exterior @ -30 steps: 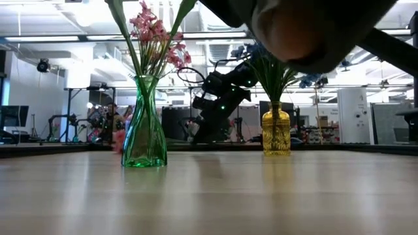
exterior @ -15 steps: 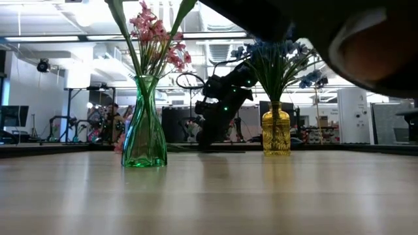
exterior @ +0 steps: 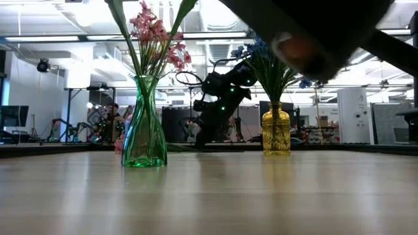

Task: Sort flowers into vase by color
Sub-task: Put the pink flowers into the pink vase

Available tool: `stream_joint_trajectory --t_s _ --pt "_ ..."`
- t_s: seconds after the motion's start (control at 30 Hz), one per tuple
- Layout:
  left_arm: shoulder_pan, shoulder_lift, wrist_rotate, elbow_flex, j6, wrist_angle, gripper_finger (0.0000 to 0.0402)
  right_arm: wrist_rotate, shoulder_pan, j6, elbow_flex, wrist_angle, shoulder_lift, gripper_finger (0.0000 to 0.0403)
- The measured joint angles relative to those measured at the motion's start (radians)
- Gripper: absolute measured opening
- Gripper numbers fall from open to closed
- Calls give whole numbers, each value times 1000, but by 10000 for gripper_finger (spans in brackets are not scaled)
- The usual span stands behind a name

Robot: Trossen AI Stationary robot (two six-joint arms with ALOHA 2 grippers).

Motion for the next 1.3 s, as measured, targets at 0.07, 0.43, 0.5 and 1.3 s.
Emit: stream_joint_trajectory --t_s 0.07,0.43,0.5,1.3 --pt "0 0 0 0 0 0 268 0 0 -9 9 11 0 198" --pt "0 0 0 0 0 0 268 0 -1 -25 8 26 11 201" --pt "0 0 0 0 0 0 268 0 -2 -25 7 15 16 201" --pt "0 0 0 0 0 0 268 17 -43 -152 -4 -134 13 87"
